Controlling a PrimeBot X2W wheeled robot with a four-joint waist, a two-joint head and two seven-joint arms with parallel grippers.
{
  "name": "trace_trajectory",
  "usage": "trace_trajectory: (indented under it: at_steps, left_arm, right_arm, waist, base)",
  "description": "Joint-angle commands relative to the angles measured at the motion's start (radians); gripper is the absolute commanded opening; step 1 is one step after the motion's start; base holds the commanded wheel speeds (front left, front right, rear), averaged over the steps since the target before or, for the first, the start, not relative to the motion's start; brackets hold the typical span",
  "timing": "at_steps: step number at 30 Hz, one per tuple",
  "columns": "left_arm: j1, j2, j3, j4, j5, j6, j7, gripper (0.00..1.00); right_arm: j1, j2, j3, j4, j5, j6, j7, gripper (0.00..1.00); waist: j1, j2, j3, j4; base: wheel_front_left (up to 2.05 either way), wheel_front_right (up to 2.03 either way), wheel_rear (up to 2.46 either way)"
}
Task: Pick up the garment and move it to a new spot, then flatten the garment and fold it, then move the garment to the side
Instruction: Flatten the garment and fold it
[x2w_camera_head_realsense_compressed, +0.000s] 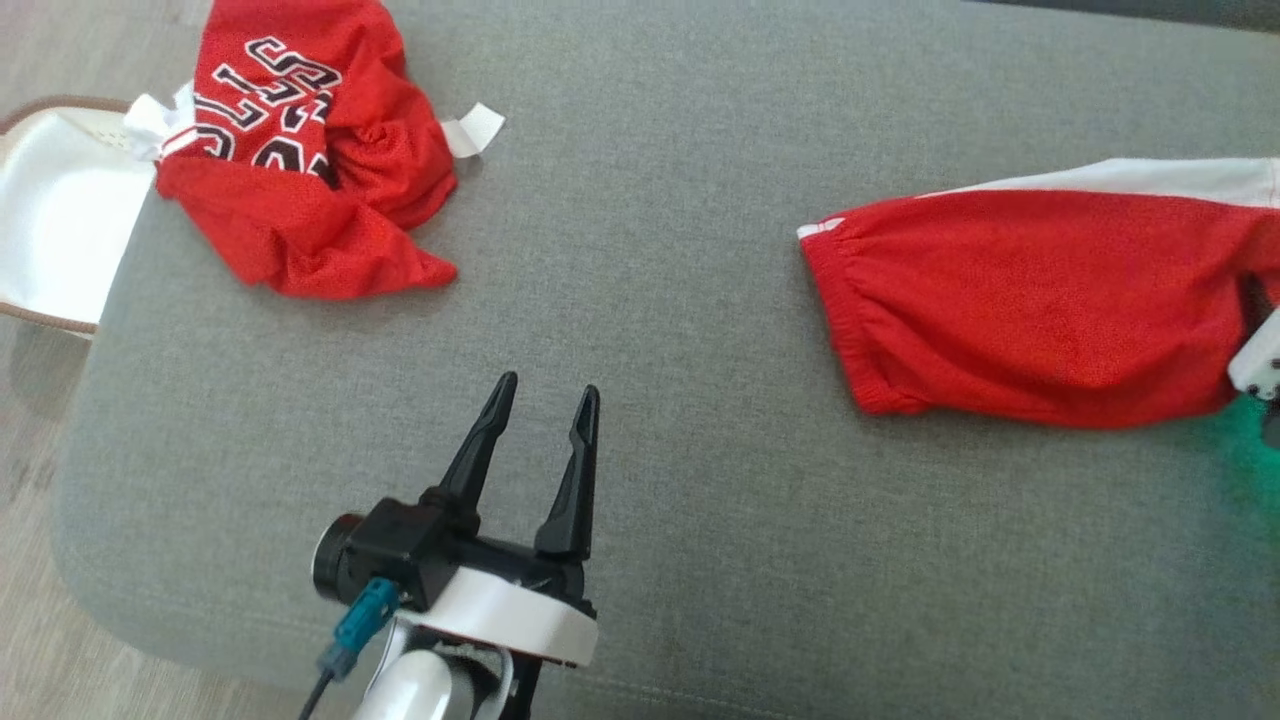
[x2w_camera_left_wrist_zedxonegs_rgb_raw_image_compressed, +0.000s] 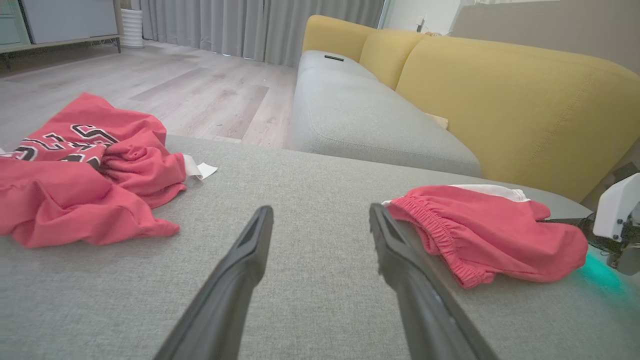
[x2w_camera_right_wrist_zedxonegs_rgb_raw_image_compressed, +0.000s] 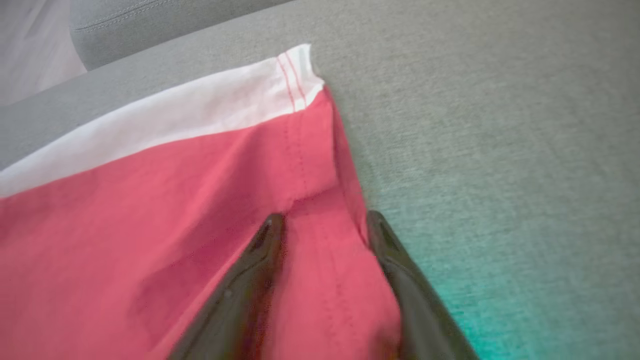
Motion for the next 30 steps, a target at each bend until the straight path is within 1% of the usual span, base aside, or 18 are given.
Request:
trace_trajectory:
  at_steps: [1,6,12,15,17,21,26,30]
  left_arm:
    - [-0.009,0.001,0.035,-0.037,0.008,0.008,-0.012,1.0]
    - [0.004,0.001,0.053,-0.035,0.022,0.01,-0.012,1.0]
    - [0.023,0.001,0.072,-0.033,0.021,0.009,-0.012,1.0]
    - [0.028,0.001,0.078,-0.027,0.021,0.001,-0.012,1.0]
    - [0.029,0.001,0.083,-0.022,0.021,-0.001,-0.012,1.0]
    - [0.029,0.001,0.088,-0.015,0.01,-0.006,-0.012,1.0]
    - [0.037,0.001,0.083,-0.002,0.006,-0.01,-0.012,1.0]
    - [0.048,0.001,0.085,0.006,0.007,-0.014,-0.012,1.0]
  right_arm:
    - [0.022,0.015,0.017,-0.002,0.001,0.002,0.005,0.0]
    - [0.026,-0.01,-0.008,0.006,-0.011,0.002,-0.066,0.0]
    - [0.012,-0.058,-0.015,0.011,-0.066,0.002,-0.117,0.0]
    - [-0.01,-0.078,-0.02,0.012,-0.091,0.002,-0.139,0.0]
    - [-0.028,-0.068,-0.019,0.011,-0.102,0.002,-0.156,0.0]
    - [-0.063,-0.025,0.014,-0.027,-0.135,0.002,-0.204,0.0]
    - [-0.068,0.054,0.076,-0.098,-0.172,0.002,-0.265,0.0]
    - [-0.049,0.129,0.137,-0.168,-0.193,0.002,-0.289,0.0]
  waist:
    - [0.0,-0.0001,-0.007,-0.002]
    - [0.0,-0.0001,-0.031,-0.035]
    - [0.0,-0.0001,-0.06,-0.11]
    - [0.0,-0.0001,-0.07,-0.143]
    - [0.0,-0.0001,-0.079,-0.159]
    - [0.0,-0.0001,-0.093,-0.178]
    - [0.0,-0.0001,-0.116,-0.177]
    - [0.0,-0.0001,-0.132,-0.164]
  base:
    - [0.0,0.0,0.0]
    - [0.0,0.0,0.0]
    - [0.0,0.0,0.0]
    - [0.0,0.0,0.0]
    - [0.0,0.0,0.0]
    - [0.0,0.0,0.0]
    - [0.0,0.0,0.0]
    - [0.0,0.0,0.0]
